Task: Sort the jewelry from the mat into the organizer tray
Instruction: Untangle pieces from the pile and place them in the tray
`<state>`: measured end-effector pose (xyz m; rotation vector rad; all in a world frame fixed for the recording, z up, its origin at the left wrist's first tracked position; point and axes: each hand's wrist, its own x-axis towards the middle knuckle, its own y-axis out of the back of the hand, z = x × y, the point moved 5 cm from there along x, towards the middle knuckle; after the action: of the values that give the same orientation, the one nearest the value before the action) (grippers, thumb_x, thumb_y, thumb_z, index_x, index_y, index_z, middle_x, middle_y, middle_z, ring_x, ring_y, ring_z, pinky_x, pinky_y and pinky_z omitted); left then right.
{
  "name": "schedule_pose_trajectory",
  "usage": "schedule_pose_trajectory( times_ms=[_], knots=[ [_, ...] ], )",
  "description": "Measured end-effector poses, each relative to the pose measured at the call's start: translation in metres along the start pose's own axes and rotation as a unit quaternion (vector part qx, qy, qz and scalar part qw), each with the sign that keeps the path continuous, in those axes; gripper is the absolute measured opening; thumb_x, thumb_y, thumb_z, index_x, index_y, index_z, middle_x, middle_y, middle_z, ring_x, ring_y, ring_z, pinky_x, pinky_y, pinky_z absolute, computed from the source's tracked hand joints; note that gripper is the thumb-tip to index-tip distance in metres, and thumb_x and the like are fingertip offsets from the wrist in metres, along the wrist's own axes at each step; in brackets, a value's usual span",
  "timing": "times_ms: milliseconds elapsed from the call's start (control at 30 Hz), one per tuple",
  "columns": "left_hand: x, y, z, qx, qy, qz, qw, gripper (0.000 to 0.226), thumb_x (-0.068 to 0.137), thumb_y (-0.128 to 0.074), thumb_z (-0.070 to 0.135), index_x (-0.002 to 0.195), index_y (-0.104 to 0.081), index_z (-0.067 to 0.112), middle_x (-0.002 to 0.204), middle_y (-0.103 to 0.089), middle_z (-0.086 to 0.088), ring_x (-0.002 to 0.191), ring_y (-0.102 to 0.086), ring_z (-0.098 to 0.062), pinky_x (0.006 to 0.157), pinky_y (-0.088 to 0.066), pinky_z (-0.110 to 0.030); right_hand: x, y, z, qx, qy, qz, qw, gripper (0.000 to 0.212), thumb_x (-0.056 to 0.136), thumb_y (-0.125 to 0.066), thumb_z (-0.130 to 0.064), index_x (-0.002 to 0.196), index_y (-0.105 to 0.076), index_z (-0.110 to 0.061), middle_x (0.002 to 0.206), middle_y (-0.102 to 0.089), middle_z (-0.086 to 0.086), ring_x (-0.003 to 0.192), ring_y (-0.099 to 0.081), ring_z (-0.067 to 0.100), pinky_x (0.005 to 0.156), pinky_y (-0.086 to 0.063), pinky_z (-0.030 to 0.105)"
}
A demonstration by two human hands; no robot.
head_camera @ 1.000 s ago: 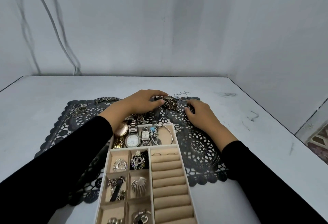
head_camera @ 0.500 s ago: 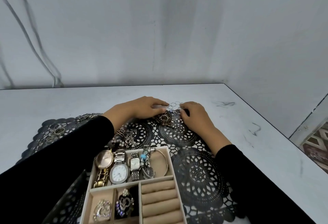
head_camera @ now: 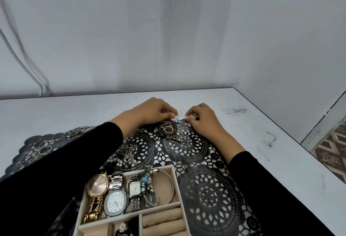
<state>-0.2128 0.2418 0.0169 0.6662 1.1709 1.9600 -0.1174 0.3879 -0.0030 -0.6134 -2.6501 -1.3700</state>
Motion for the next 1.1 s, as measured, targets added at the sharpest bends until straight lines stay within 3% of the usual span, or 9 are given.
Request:
schedule_pose_trajectory(
  times_ms=[200,400,567,700,967,1100],
  knots=[
    [0.008,0.003,0.000,-0.004,0.003,0.025,1.000,0.022,0.083,-0.075,0.037,0.104,-0.076,0.033,0.099,-0.073,0.009,0.098,-0.062,-0.006,0.088,-0.046,-0.024,-0.001,0.000,0.003,0.022,0.019,0.019,0.999,0.010,0.086,-0.065,-0.022,0.095,-0.066,-0.018,0.097,-0.053,0.000,0.097,-0.049,0.013,0.071,-0.032,0.015],
    [0.014,0.005,0.006,0.018,-0.003,0.015,1.000,0.018,0.083,-0.075,0.034,0.100,-0.077,0.029,0.100,-0.072,0.004,0.100,-0.062,-0.010,0.090,-0.048,-0.030,-0.002,0.001,0.002,0.020,0.047,0.036,0.998,0.010,0.084,-0.066,-0.019,0.094,-0.064,-0.017,0.091,-0.054,-0.005,0.092,-0.049,0.012,0.071,-0.032,0.014],
    [0.016,0.004,0.004,0.013,-0.026,0.014,0.999,0.017,0.083,-0.075,0.032,0.099,-0.075,0.026,0.100,-0.070,0.007,0.101,-0.060,-0.007,0.087,-0.046,-0.026,-0.003,0.002,0.000,0.019,0.060,0.034,0.997,0.012,0.084,-0.067,-0.019,0.095,-0.064,-0.017,0.092,-0.060,-0.002,0.091,-0.051,0.012,0.076,-0.035,0.021],
    [0.012,0.003,0.003,-0.004,-0.056,0.026,0.998,0.016,0.084,-0.074,0.030,0.099,-0.073,0.024,0.102,-0.070,0.013,0.103,-0.059,-0.003,0.089,-0.043,-0.024,-0.004,0.002,-0.002,0.016,0.071,0.034,0.997,0.011,0.085,-0.066,-0.018,0.095,-0.064,-0.017,0.089,-0.061,-0.003,0.088,-0.050,0.011,0.071,-0.034,0.016],
    [0.002,0.003,0.005,-0.015,-0.080,0.038,0.996,0.007,0.088,-0.069,0.025,0.093,-0.072,0.022,0.091,-0.071,0.016,0.089,-0.059,0.010,0.087,-0.046,-0.022,-0.008,0.004,-0.006,0.016,0.081,0.045,0.996,0.011,0.085,-0.066,-0.016,0.096,-0.067,-0.017,0.082,-0.059,-0.007,0.087,-0.054,0.012,0.080,-0.045,0.026],
    [-0.006,0.007,0.005,-0.046,-0.065,0.065,0.995,0.006,0.088,-0.070,0.023,0.093,-0.071,0.021,0.089,-0.072,0.011,0.087,-0.062,0.005,0.086,-0.048,-0.022,-0.010,0.004,-0.009,0.031,0.085,0.044,0.995,0.012,0.085,-0.066,-0.014,0.096,-0.069,-0.017,0.083,-0.061,-0.005,0.084,-0.058,0.010,0.079,-0.052,0.029]
  ],
)
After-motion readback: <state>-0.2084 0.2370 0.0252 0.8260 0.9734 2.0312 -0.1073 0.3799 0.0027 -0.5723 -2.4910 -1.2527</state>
